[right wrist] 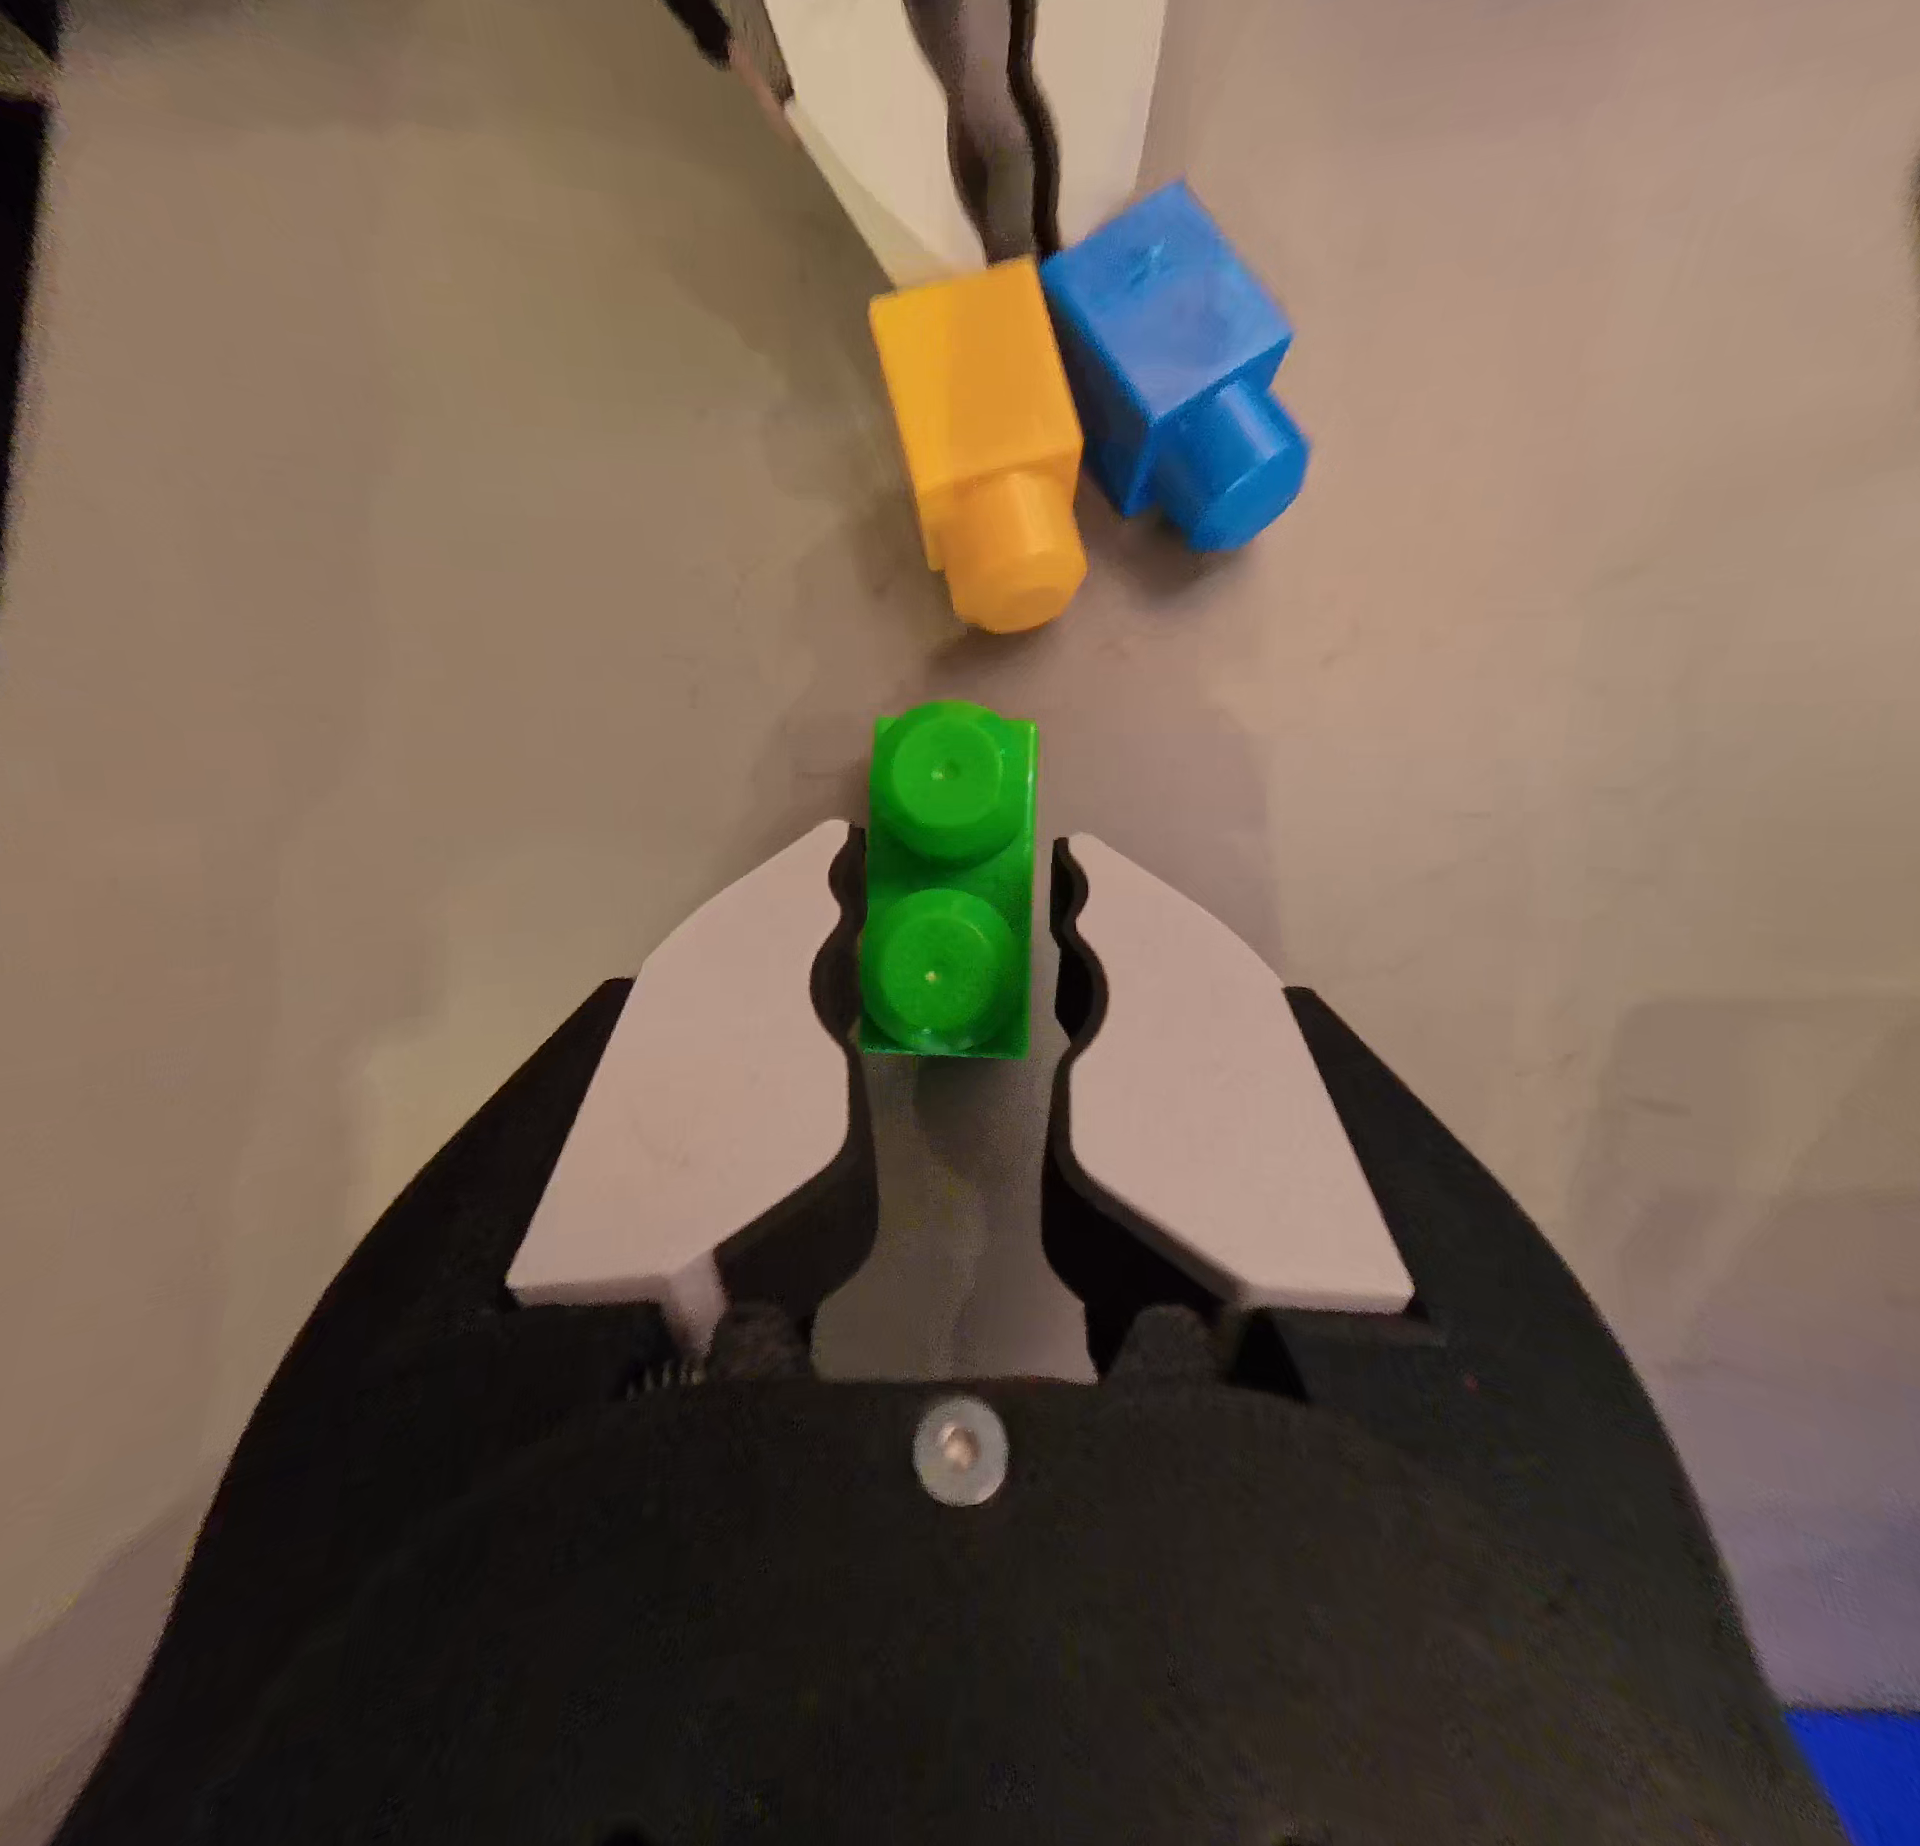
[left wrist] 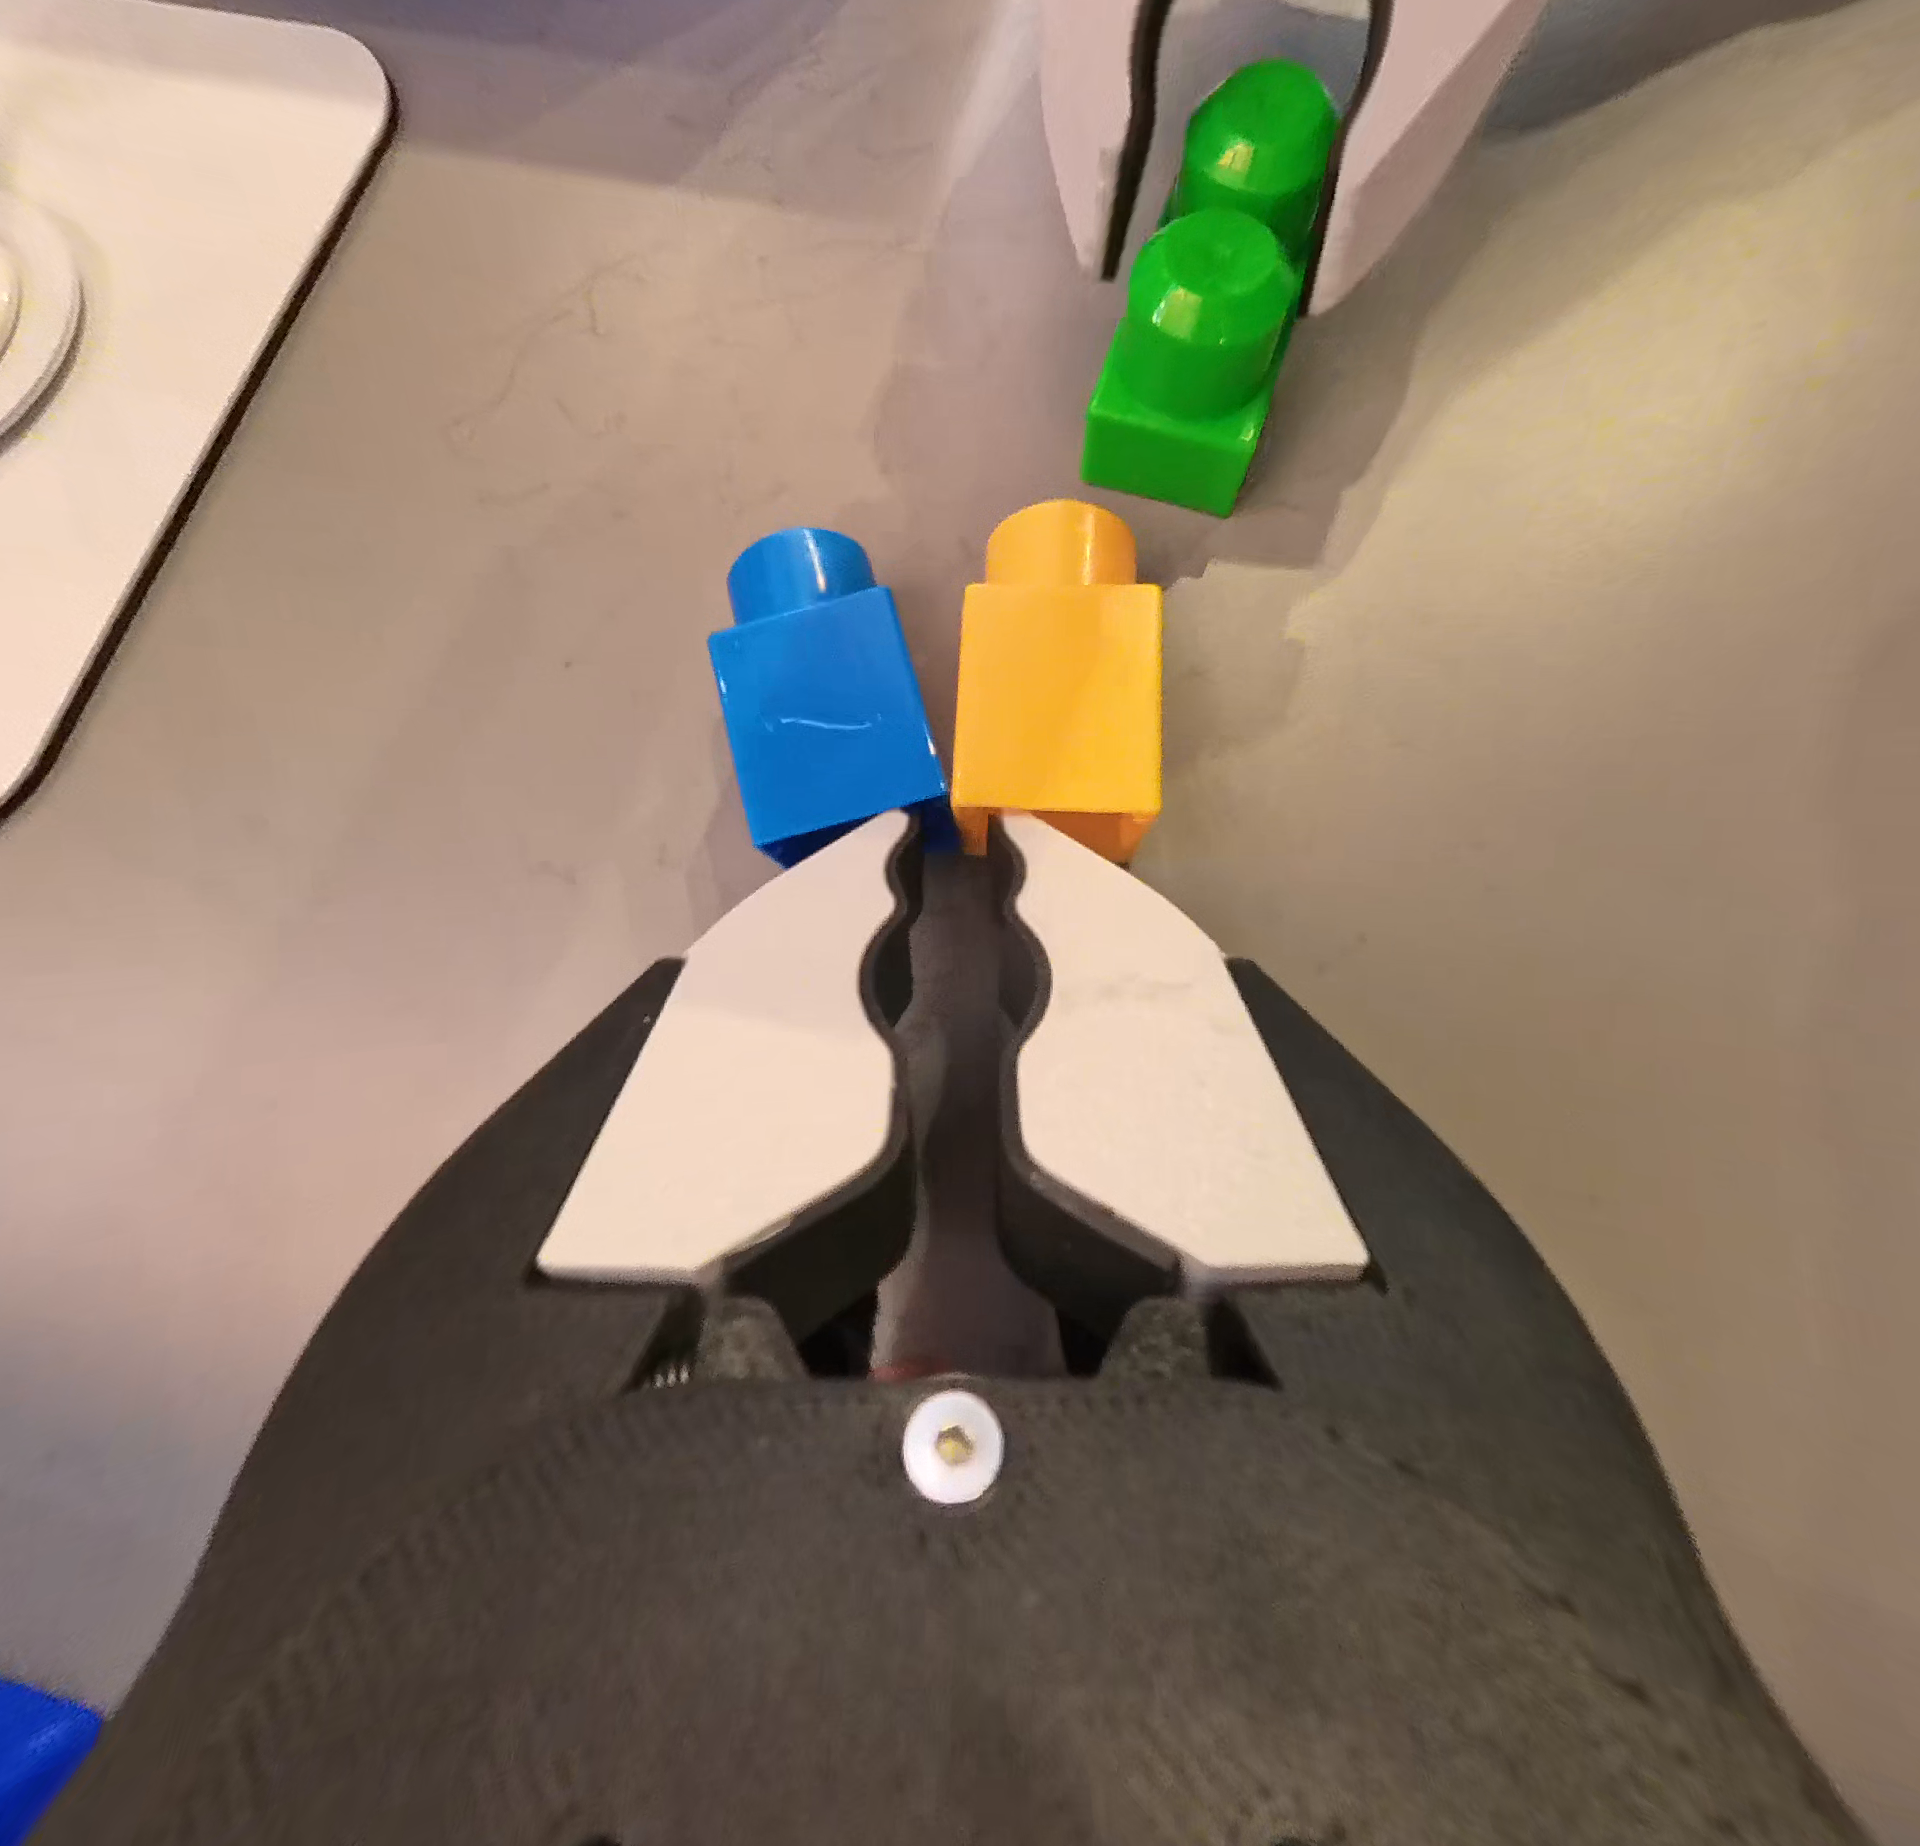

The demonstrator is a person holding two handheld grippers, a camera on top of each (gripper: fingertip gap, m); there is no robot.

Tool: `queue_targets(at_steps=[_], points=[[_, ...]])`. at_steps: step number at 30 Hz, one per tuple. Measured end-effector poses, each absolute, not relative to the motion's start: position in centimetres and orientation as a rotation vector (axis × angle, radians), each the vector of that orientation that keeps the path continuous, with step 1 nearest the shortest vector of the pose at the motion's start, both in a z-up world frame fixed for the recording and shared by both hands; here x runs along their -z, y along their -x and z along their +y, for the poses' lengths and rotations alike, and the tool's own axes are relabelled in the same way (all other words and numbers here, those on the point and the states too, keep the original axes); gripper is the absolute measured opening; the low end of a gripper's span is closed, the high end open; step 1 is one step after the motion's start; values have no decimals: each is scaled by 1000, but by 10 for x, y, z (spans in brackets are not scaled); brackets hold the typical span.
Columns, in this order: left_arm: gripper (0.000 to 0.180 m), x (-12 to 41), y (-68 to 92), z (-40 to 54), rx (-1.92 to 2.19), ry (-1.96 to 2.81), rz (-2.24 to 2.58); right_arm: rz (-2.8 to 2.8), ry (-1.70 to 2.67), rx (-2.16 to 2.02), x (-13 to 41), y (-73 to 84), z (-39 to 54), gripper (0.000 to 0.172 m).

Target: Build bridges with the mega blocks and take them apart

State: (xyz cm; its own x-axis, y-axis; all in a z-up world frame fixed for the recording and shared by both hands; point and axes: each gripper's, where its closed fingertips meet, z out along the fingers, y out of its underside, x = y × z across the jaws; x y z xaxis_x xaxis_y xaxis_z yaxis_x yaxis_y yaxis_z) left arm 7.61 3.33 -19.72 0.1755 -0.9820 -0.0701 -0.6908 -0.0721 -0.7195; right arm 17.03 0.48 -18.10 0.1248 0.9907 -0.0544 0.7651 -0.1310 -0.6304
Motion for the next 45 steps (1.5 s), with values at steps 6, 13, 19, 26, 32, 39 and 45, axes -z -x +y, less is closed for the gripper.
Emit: queue_targets(at_steps=[6,13,19,26,32,39,45], points=[[11,197,-76,34,598,1830,1570,-1636,1856,-764,151,-155,28,64],[8,196,-78,34,598,1826,1573,-1899,1794,-672,175,-122,39,97],[8,197,-78,34,602,1828,1575,-2023,1821,-635,196,-105,40,87],[11,196,-78,36,602,1831,1569,-2022,1834,-640,199,-103,40,69],[17,195,-77,40,588,1832,1547,-2012,1838,-654,198,-105,39,65],[9,195,-80,37,579,1801,1570,-1985,1842,-682,198,-102,37,69],[10,195,-81,36,596,1808,1577,-1970,1840,-700,198,-102,37,69]])
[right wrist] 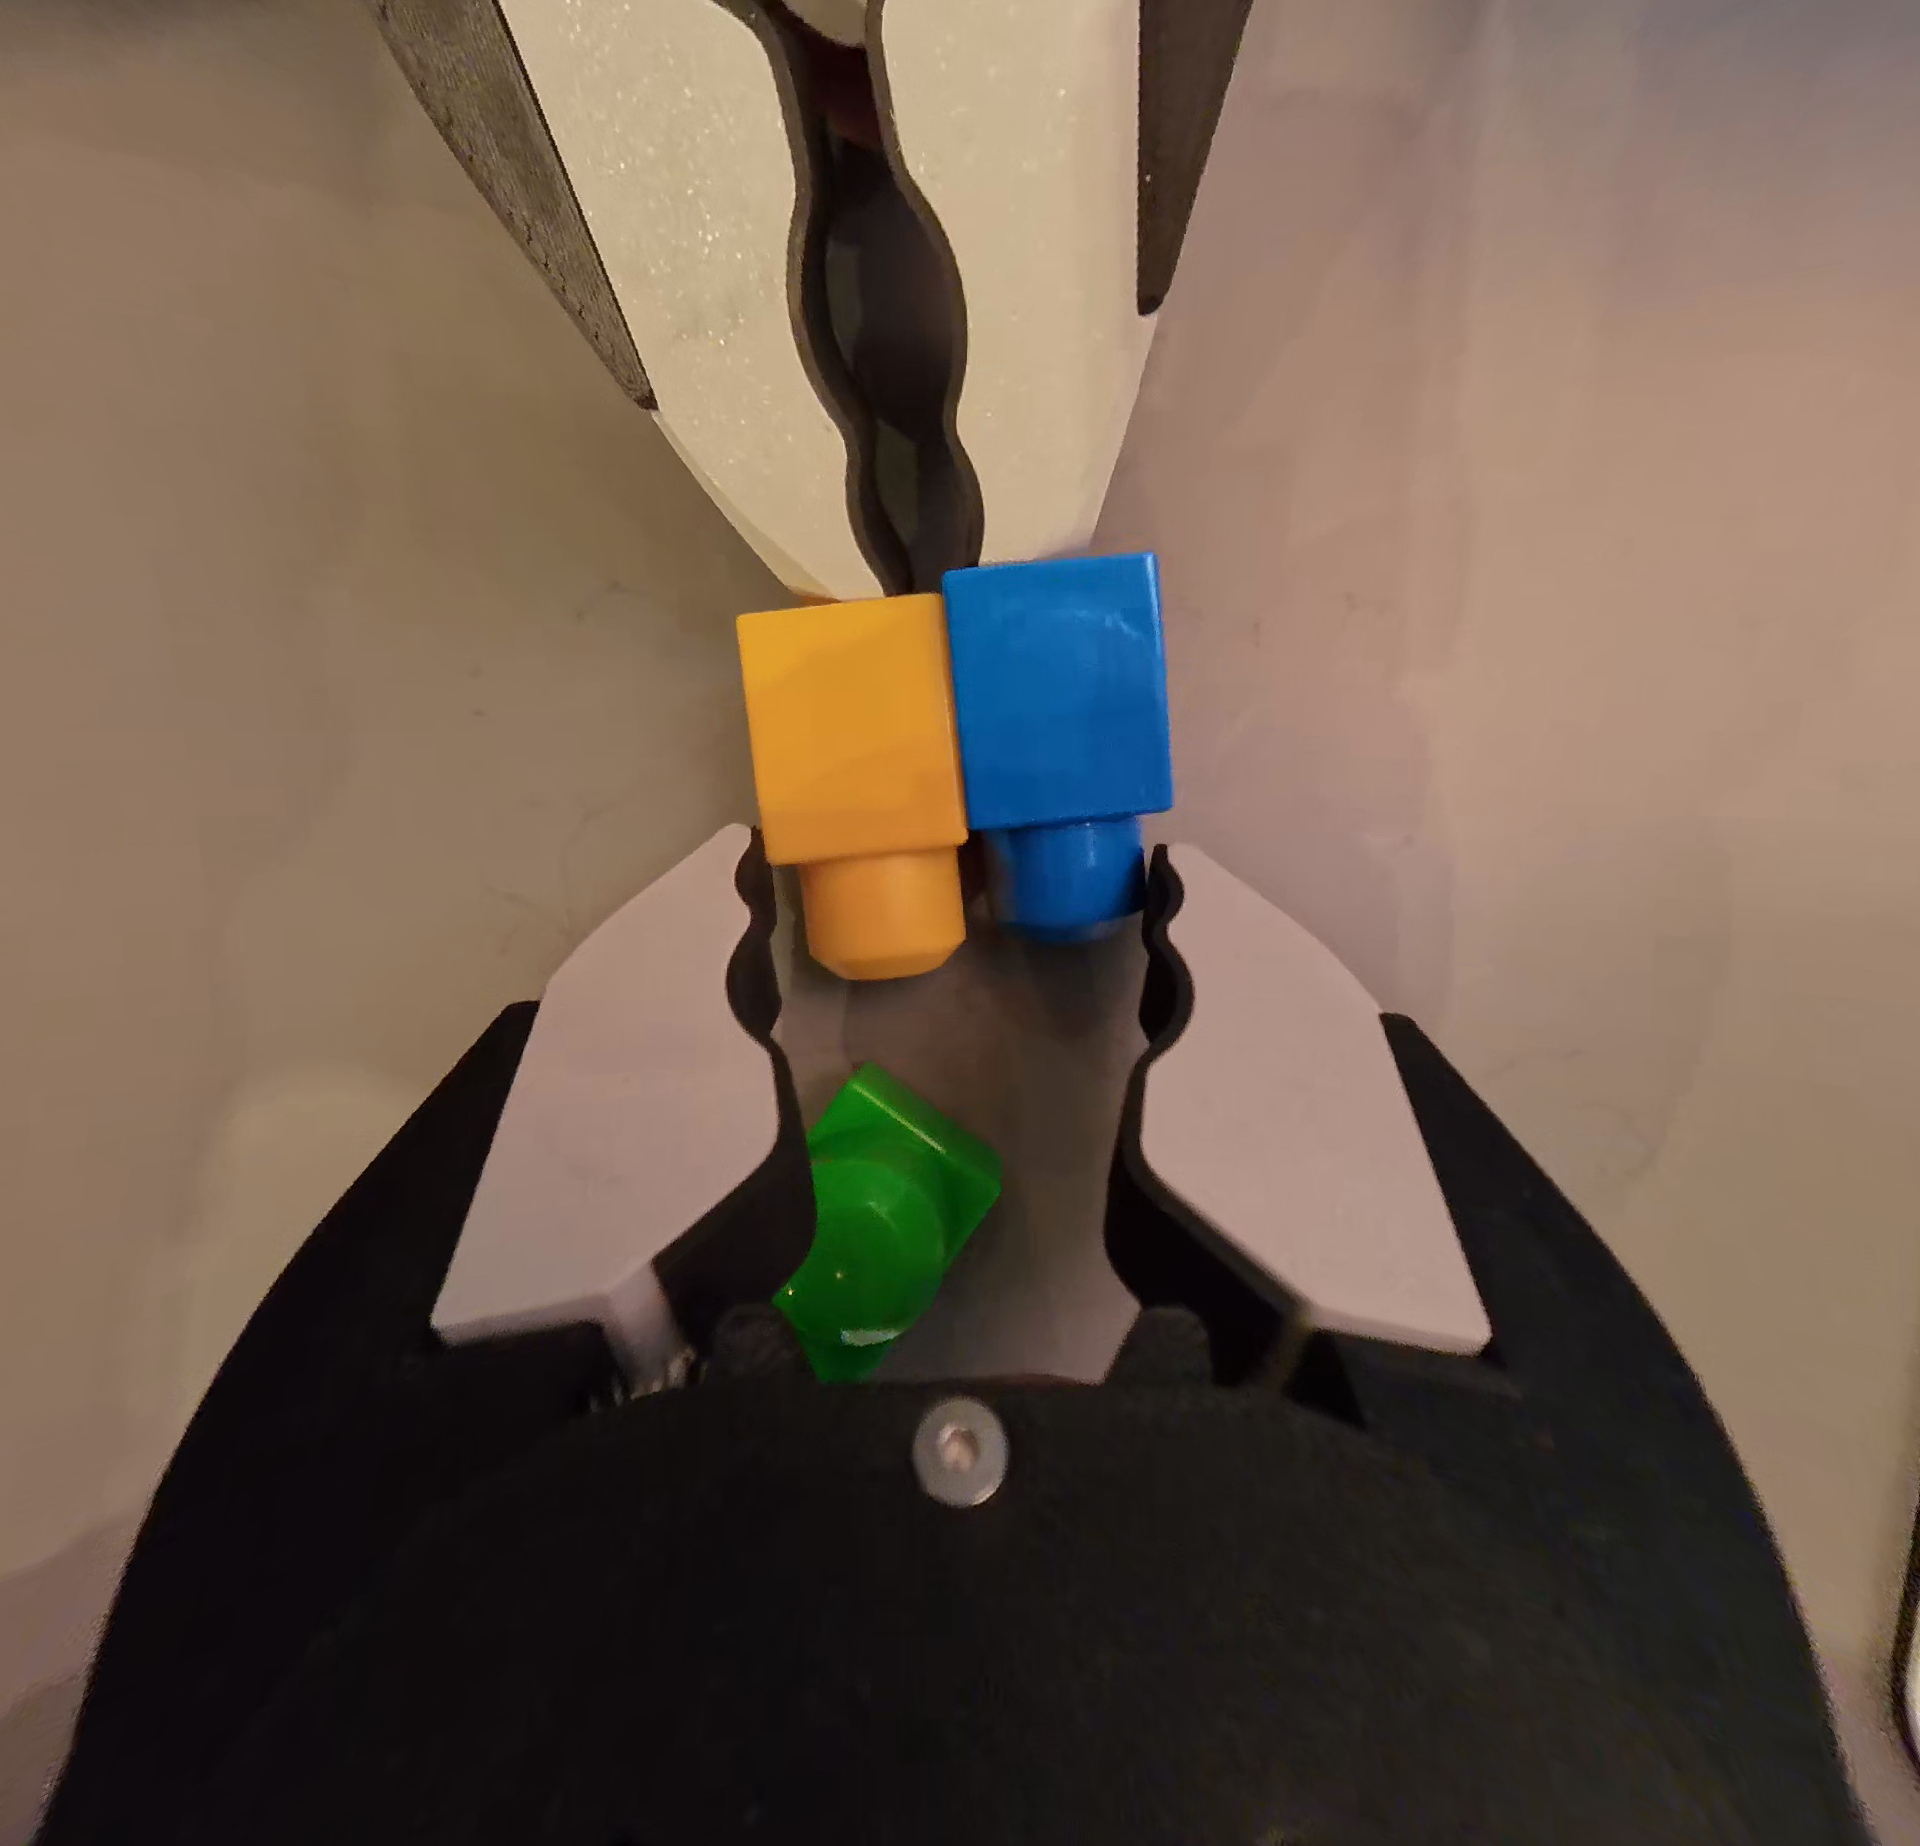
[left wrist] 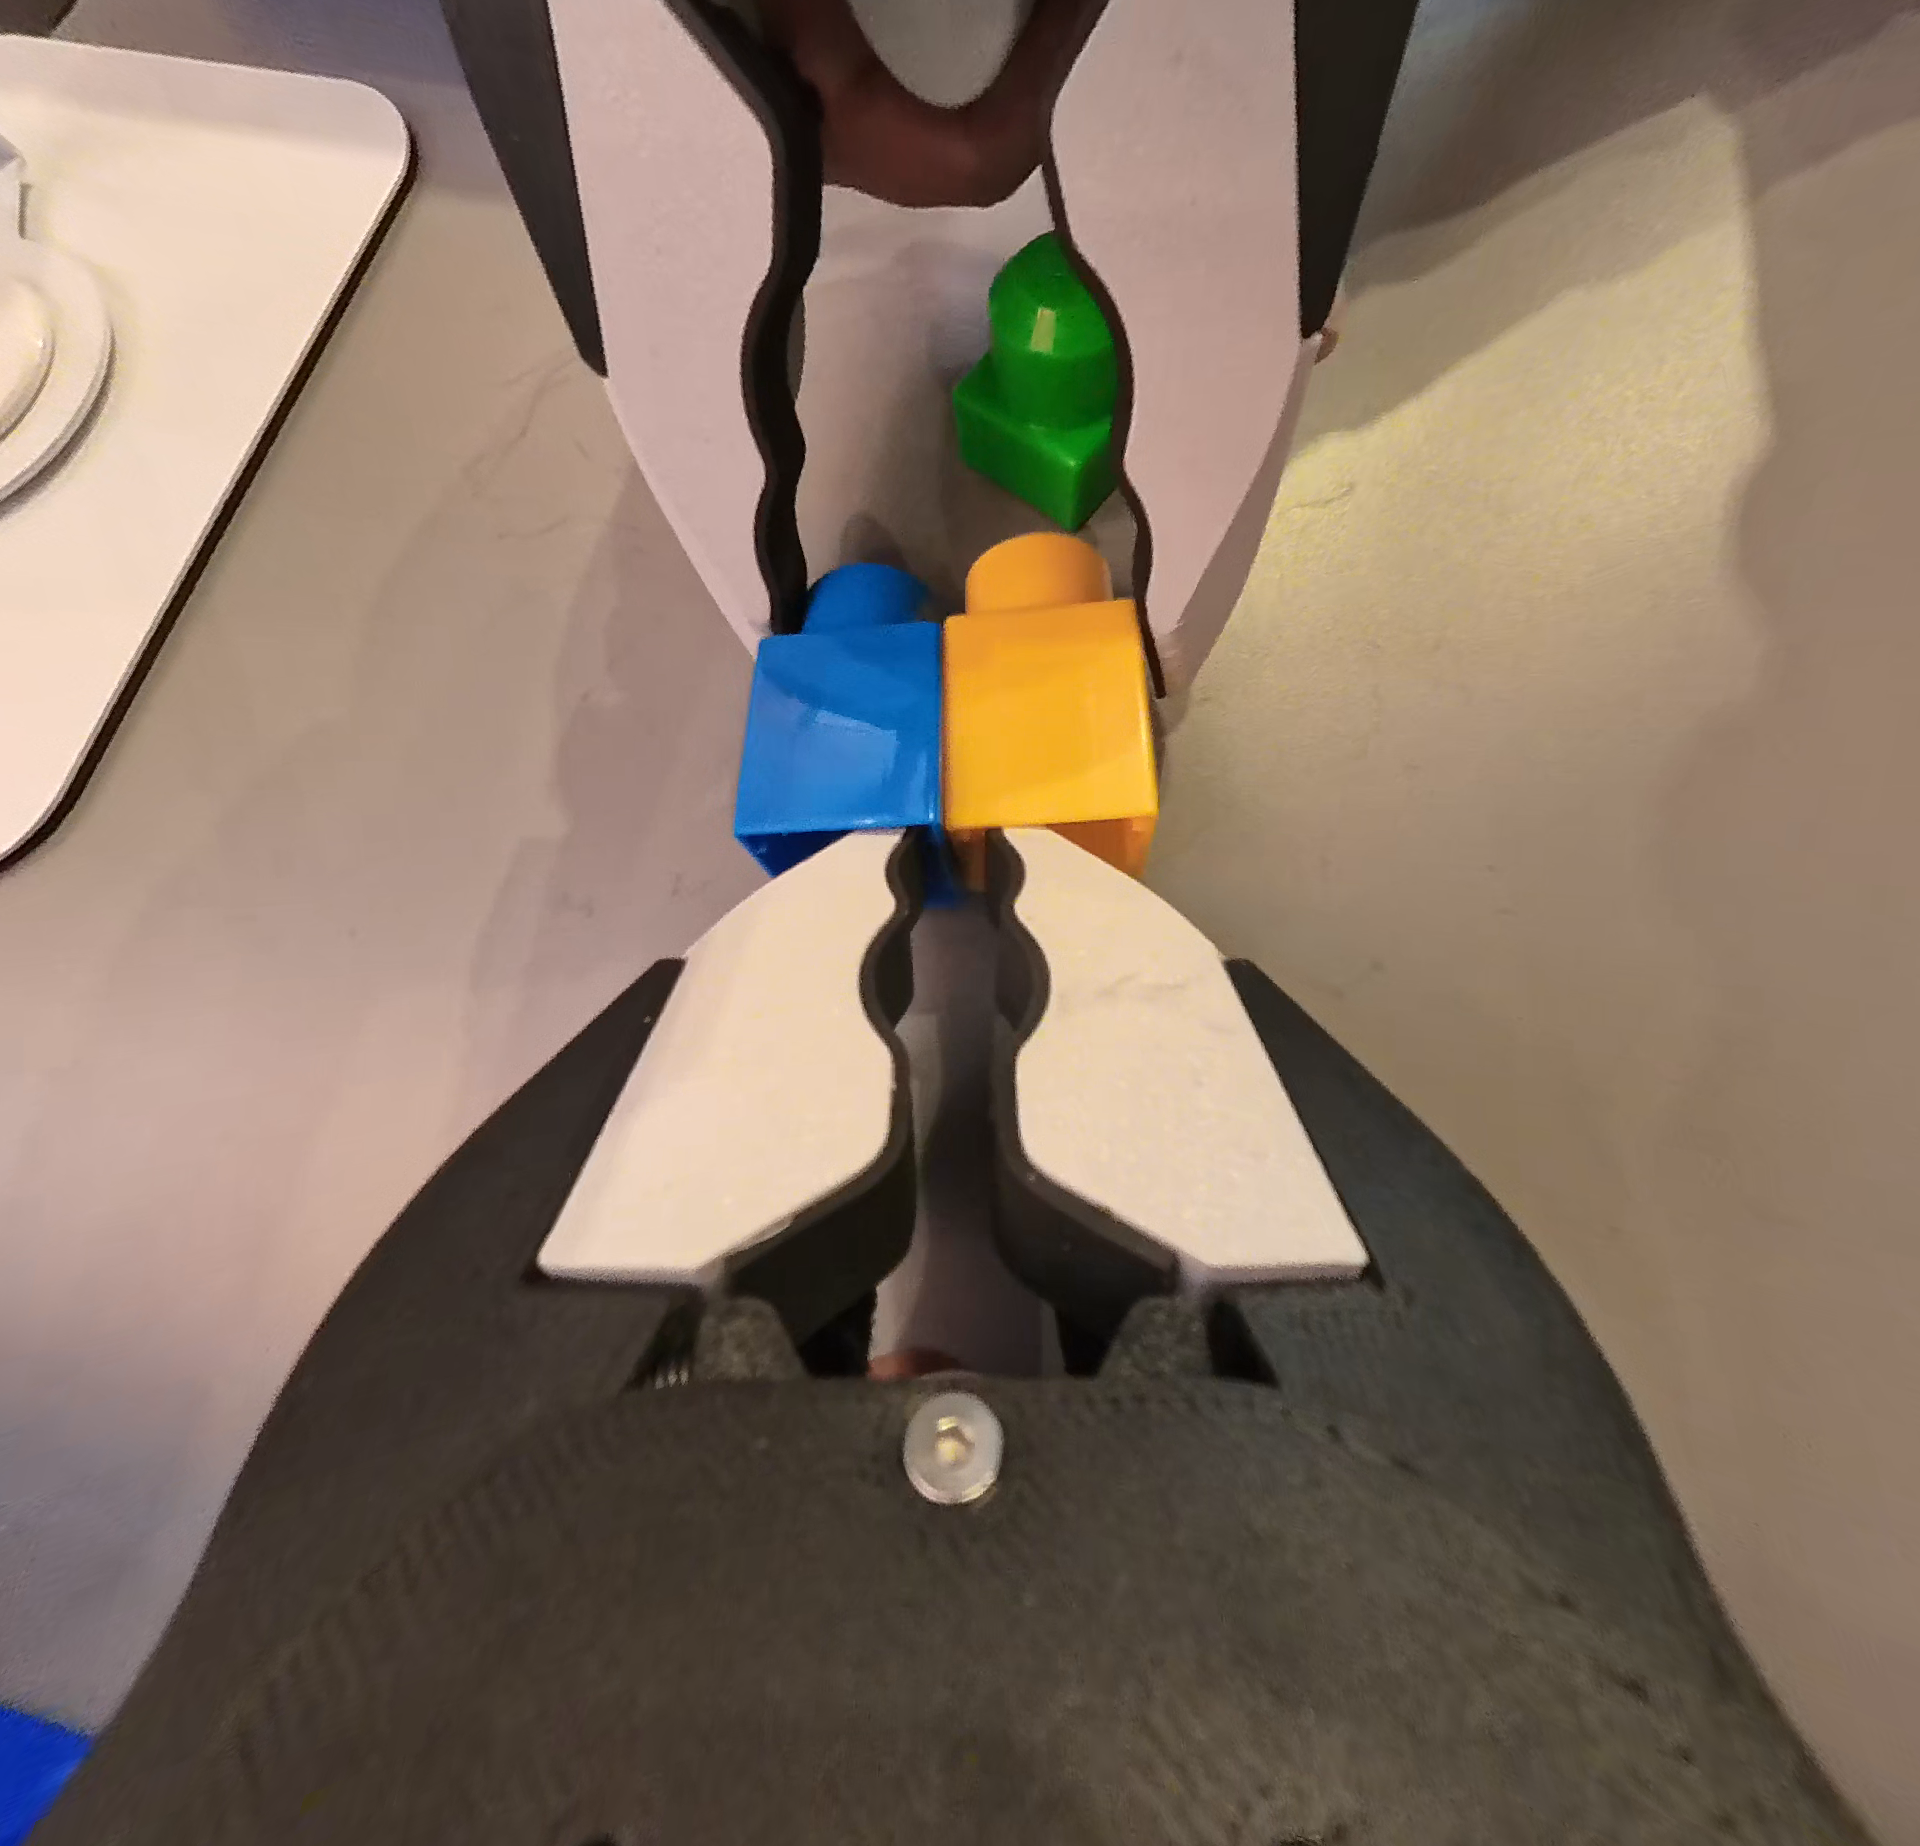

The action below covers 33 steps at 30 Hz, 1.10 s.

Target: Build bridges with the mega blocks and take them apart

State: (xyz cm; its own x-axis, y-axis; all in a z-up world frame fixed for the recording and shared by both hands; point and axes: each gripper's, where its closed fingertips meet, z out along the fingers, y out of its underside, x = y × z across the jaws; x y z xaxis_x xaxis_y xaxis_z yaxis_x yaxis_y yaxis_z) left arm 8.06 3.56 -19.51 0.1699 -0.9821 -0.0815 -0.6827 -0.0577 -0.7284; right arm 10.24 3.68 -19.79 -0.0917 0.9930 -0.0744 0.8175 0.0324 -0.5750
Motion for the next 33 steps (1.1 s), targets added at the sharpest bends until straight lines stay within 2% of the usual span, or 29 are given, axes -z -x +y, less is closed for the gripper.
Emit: queue_targets(at_steps=[19,26,28,33], points=[[9,196,-90,34,545,1717,1654,-1993,1808,-691,202,-104,35,74],[5,176,-88,40,572,1653,1556,-1925,1770,-732,181,-103,39,79],[5,170,-88,40,578,1638,1536,-1902,1750,-754,173,-103,40,73],[5,164,-88,41,583,1615,1510,-1888,1736,-738,165,-104,42,74]])
